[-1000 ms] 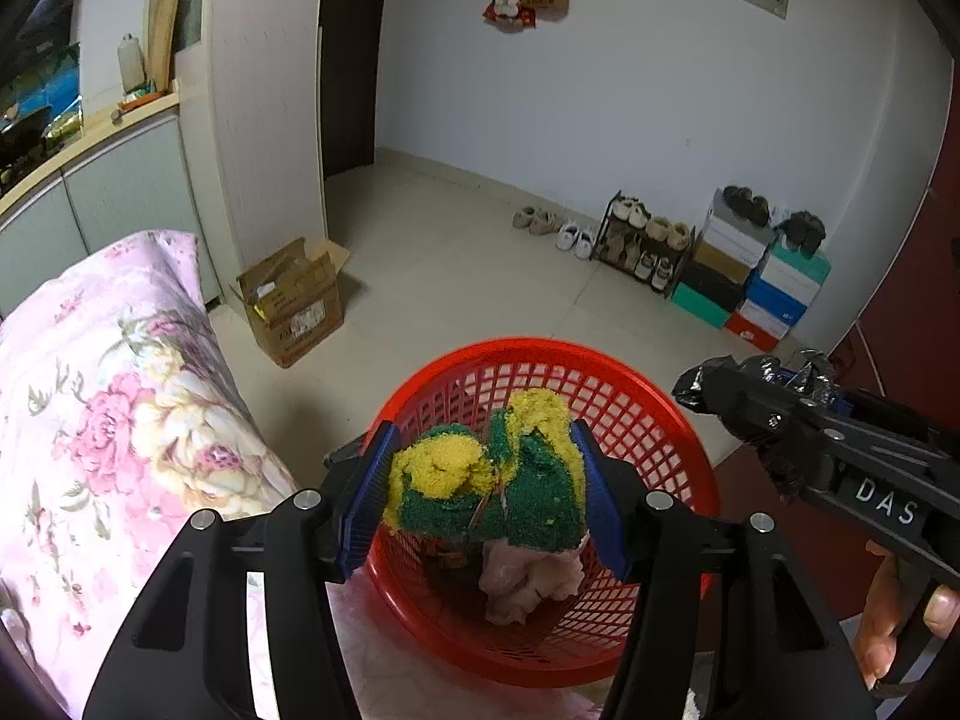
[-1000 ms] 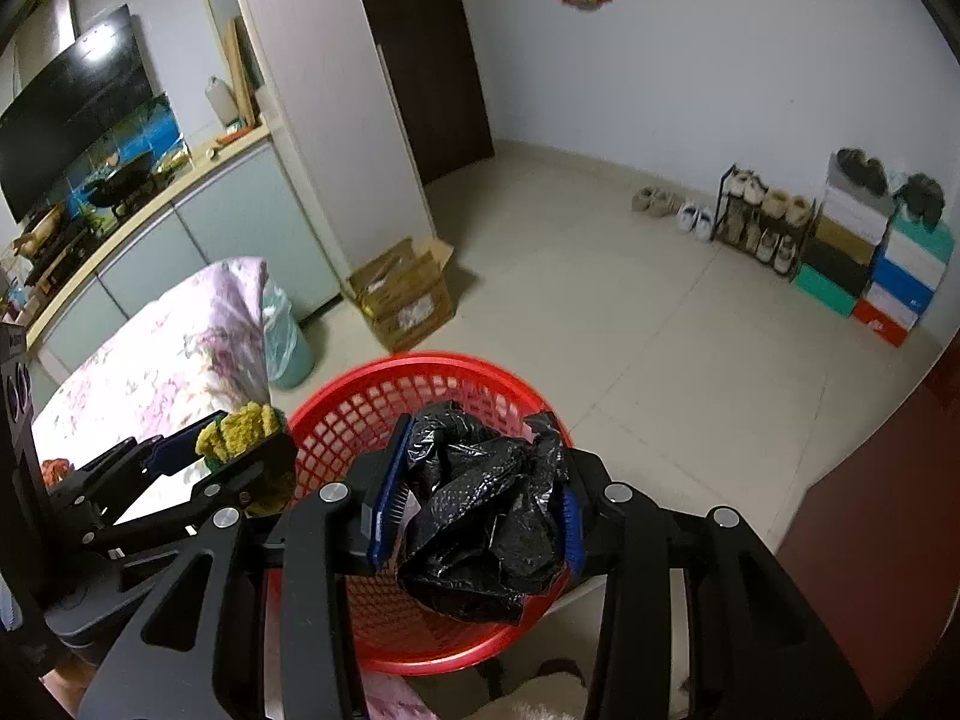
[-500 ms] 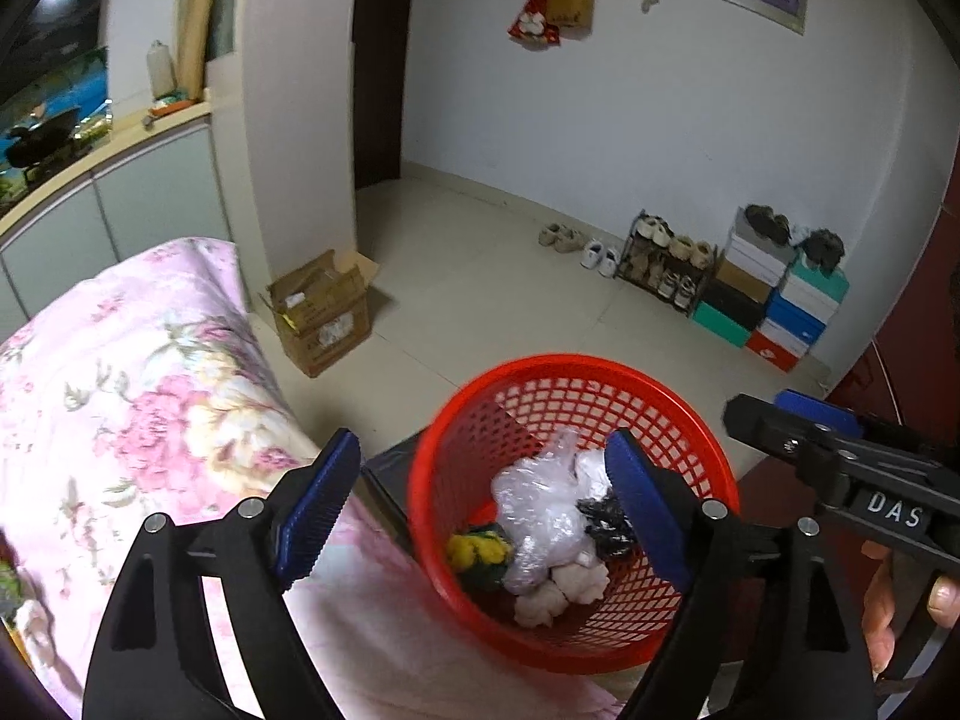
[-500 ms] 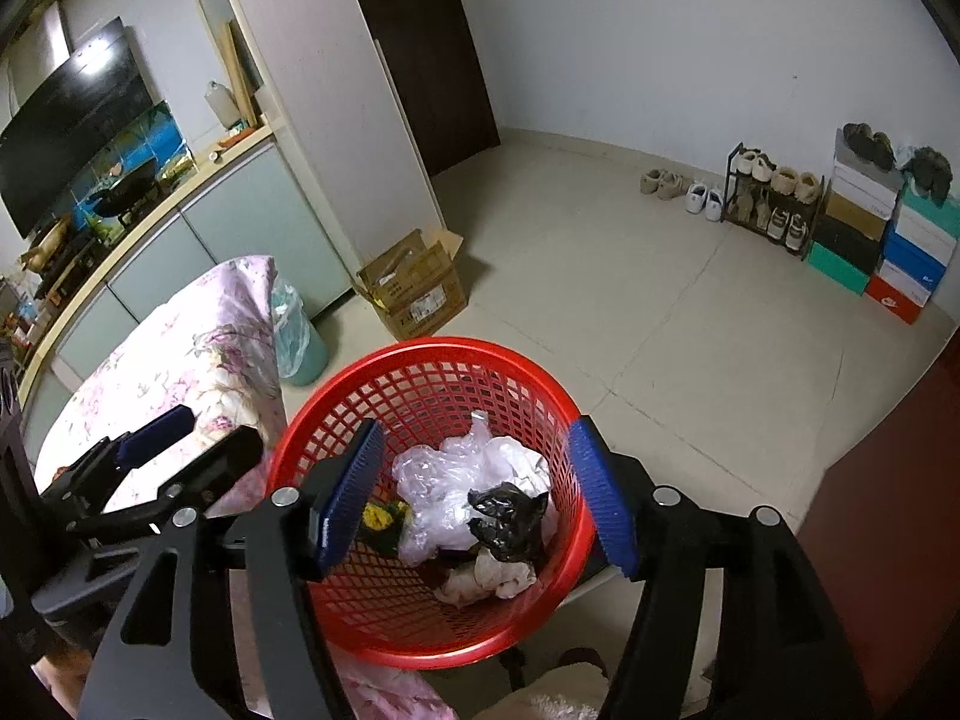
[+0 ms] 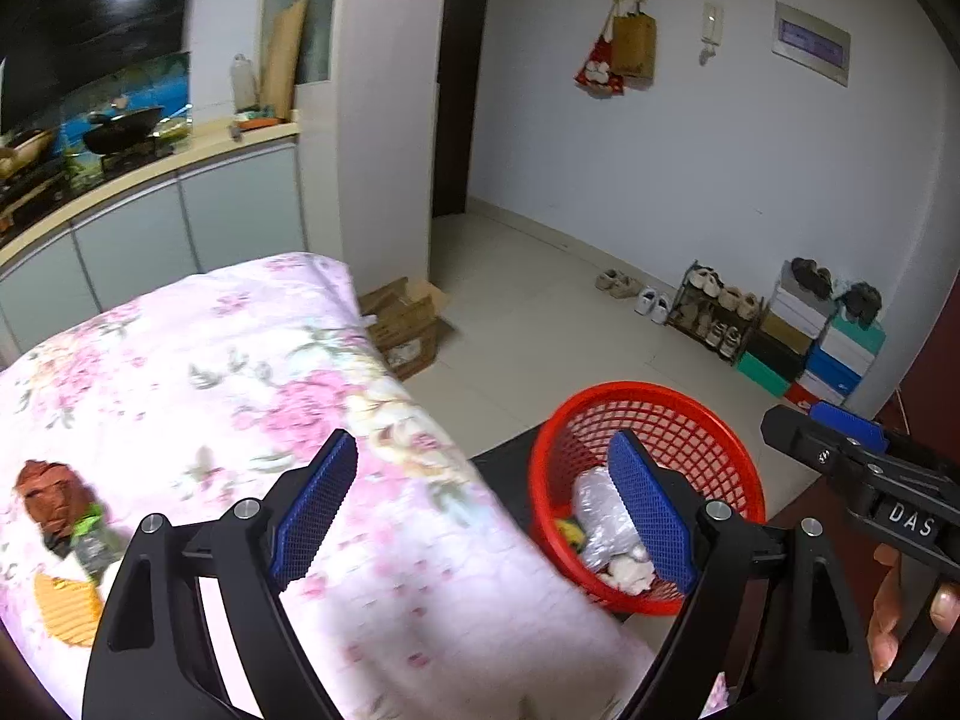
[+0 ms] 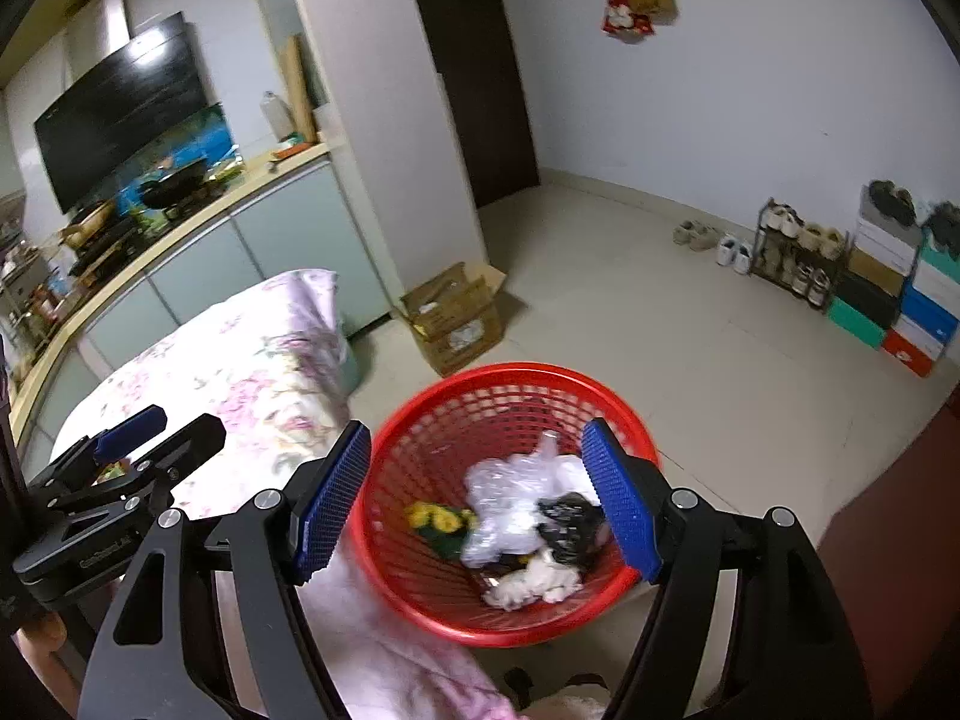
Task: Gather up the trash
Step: 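Open both tools to drop the sponge and black bag into the basket, then move both tools back over the trash on the bed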
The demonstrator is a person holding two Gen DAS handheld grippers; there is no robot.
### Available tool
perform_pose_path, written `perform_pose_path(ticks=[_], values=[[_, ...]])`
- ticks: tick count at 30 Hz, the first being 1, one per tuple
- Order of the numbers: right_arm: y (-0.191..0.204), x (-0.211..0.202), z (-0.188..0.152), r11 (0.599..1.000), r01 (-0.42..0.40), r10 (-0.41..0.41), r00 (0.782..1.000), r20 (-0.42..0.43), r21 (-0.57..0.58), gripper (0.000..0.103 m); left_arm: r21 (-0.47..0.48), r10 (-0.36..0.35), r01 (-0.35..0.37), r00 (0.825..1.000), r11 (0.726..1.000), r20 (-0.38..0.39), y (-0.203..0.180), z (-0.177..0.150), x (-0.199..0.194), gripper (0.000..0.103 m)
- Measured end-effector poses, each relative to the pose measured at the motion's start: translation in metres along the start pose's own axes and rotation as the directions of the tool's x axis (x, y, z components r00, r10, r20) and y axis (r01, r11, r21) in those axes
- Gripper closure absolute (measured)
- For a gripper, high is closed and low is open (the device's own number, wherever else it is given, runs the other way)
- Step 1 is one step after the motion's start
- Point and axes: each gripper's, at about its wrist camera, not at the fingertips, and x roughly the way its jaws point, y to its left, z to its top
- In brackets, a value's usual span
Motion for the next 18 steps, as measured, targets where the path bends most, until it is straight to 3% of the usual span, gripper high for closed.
perform_pose_path(ticks=[12, 15, 18], values=[[0.066, 0.002, -0.012, 0.99, -0.112, 0.11, 0.993, -0.034, -0.087, 0.031, -0.129, 0.15, -0.146, 0.989, 0.981, 0.019, 0.085, -0.022, -0.062, 0.02], [0.088, 0.003, -0.014, 0.983, -0.147, 0.142, 0.989, -0.05, -0.11, 0.031, -0.176, 0.2, -0.195, 0.98, 0.965, 0.01, 0.117, -0.032, -0.077, 0.02], [0.108, 0.004, -0.018, 0.976, -0.168, 0.16, 0.985, -0.062, -0.141, 0.028, -0.216, 0.283, -0.278, 0.959, 0.936, -0.008, 0.154, -0.048, -0.094, 0.02]])
